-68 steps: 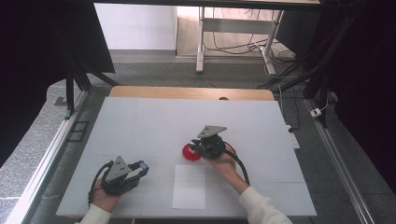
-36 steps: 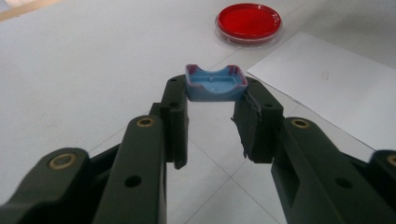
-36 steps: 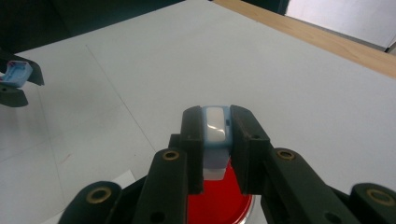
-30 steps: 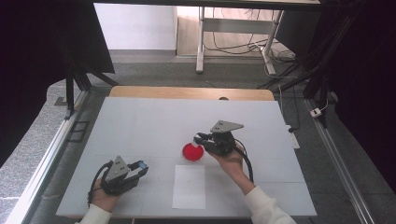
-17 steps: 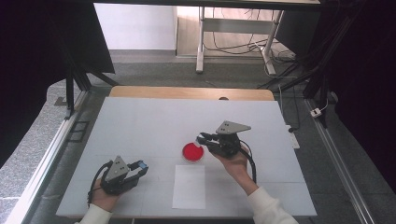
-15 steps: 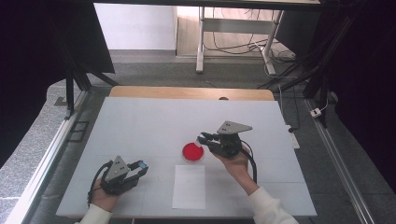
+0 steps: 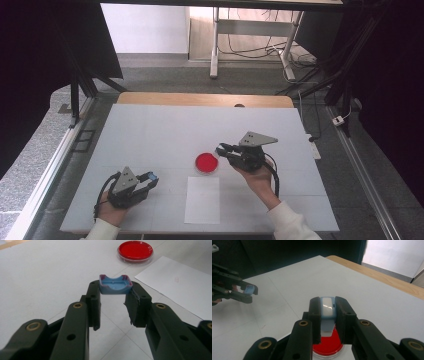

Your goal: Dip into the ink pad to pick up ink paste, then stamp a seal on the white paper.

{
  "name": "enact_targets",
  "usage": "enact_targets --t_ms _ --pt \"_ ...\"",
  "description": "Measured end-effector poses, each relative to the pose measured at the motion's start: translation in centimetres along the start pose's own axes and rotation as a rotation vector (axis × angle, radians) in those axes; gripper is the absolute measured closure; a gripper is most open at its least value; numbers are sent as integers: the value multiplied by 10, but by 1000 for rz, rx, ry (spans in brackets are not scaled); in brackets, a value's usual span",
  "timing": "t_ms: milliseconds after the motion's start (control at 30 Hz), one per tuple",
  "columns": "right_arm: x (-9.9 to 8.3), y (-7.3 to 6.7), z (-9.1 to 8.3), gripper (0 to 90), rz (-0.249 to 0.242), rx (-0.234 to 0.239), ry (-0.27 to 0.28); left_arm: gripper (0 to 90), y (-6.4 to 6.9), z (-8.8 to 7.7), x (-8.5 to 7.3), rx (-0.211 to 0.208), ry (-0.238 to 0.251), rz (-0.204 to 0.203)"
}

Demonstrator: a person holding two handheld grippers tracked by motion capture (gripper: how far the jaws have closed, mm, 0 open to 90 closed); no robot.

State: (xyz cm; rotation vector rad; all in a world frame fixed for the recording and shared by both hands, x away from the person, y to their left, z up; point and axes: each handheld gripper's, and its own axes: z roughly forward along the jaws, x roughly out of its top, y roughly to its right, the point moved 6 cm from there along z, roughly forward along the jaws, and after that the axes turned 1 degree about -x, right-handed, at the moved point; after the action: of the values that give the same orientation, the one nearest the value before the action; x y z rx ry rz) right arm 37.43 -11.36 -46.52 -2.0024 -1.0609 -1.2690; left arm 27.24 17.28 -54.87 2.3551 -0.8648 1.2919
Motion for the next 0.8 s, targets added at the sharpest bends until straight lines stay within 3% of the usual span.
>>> enact_targets --t_ms 800 --pt "-4 -7 -4 752 -18 14 -14 652 -1 0 0 5 2 4"
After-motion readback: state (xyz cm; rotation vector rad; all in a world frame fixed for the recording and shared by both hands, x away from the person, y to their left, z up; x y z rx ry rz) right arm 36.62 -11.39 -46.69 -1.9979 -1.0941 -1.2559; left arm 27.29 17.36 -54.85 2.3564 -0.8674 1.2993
